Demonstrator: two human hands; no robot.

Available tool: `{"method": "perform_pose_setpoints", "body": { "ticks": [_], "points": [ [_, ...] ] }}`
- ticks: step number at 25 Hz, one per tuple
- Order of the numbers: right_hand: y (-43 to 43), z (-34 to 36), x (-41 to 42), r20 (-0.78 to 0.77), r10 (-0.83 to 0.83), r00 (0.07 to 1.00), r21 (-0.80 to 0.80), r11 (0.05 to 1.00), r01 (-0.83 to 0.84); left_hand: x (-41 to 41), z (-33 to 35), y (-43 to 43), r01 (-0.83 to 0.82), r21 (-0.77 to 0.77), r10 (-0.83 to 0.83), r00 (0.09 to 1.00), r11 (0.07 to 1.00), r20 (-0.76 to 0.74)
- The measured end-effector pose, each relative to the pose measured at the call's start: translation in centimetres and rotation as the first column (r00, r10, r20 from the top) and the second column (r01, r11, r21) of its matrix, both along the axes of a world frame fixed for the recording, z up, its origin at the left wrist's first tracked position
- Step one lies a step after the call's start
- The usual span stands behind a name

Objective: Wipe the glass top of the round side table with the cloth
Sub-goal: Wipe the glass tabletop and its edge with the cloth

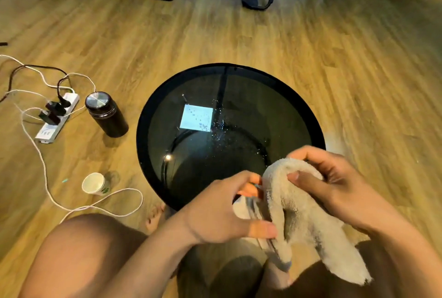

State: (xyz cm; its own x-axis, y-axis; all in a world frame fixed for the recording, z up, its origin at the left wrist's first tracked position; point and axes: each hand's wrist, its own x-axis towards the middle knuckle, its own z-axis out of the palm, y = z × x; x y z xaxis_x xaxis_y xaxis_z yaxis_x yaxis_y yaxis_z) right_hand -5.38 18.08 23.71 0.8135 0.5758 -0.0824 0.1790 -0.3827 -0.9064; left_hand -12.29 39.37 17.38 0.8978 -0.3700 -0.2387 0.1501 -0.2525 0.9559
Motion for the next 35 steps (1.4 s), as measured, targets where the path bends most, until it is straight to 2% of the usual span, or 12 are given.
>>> {"method": "perform_pose_setpoints", "body": {
  "ticks": [5, 9, 12, 14, 16, 19, 21, 23, 26, 30, 32, 35],
  "points": [
    [0.5, 3.3, 0.4, 0.293, 0.095, 0.951, -0.212, 0.977, -0.032, 0.1, -0.3, -2.7, -0.205, -0.023, 0.207, 0.973, 0.978, 0.101],
    [0.6, 3.5, -1.0, 0.783, -0.004, 0.622, -0.265, 0.902, 0.34, 0.2, 0.5, -3.3, -0.377, -0.126, 0.364, 0.924, 0.917, -0.117],
    [1.6, 1.2, -3.7, 0.832, -0.025, 0.555, -0.244, 0.88, 0.407, 0.5, 1.2, -3.6, -0.567, -0.474, 0.335, 0.806, 0.674, -0.488],
    [2.5, -1.8, -6.2, 0.749, 0.075, 0.659, -0.381, 0.861, 0.335, 0.4, 1.3, -3.1, -0.617, -0.607, 0.227, 0.77, 0.501, -0.596],
    [3.0, -3.7, -8.1, 0.617, 0.101, 0.781, -0.409, 0.888, 0.209, 0.1, 0.9, -2.8, -0.617, -0.608, 0.241, 0.773, 0.5, -0.587],
    [2.0, -3.5, -7.6, 0.4, -0.324, 0.857, -0.045, 0.927, 0.372, -0.4, 0.9, -2.6, -0.594, -0.61, 0.274, 0.796, 0.525, -0.54],
    [0.7, -2.9, -6.2, -0.009, -0.514, 0.858, 0.058, 0.856, 0.513, -0.7, 1.6, -2.8, -0.561, -0.633, 0.25, 0.82, 0.533, -0.515],
    [0.2, -2.4, -5.2, -0.471, -0.364, 0.804, 0.12, 0.876, 0.467, -0.7, 2.6, -3.0, -0.515, -0.631, 0.21, 0.843, 0.58, -0.495],
    [0.0, -1.0, -4.4, -0.349, -0.347, 0.87, 0.175, 0.888, 0.424, -0.5, 3.0, -2.6, -0.607, -0.518, 0.359, 0.786, 0.603, -0.504],
    [-2.8, -1.3, -0.8, -0.189, -0.506, 0.841, 0.074, 0.847, 0.526, -0.4, 0.2, -0.8, -0.791, -0.063, 0.793, 0.604, 0.609, 0.082],
    [-4.3, -2.5, 0.7, -0.156, -0.5, 0.852, -0.021, 0.864, 0.503, -0.6, -1.4, -0.2, -0.815, 0.12, 0.703, 0.554, 0.566, 0.447],
    [-4.2, -4.4, 1.3, -0.187, -0.413, 0.891, -0.099, 0.911, 0.401, -0.8, -4.8, 0.2, -0.758, 0.386, 0.437, 0.63, 0.525, 0.642]
  ]
}}
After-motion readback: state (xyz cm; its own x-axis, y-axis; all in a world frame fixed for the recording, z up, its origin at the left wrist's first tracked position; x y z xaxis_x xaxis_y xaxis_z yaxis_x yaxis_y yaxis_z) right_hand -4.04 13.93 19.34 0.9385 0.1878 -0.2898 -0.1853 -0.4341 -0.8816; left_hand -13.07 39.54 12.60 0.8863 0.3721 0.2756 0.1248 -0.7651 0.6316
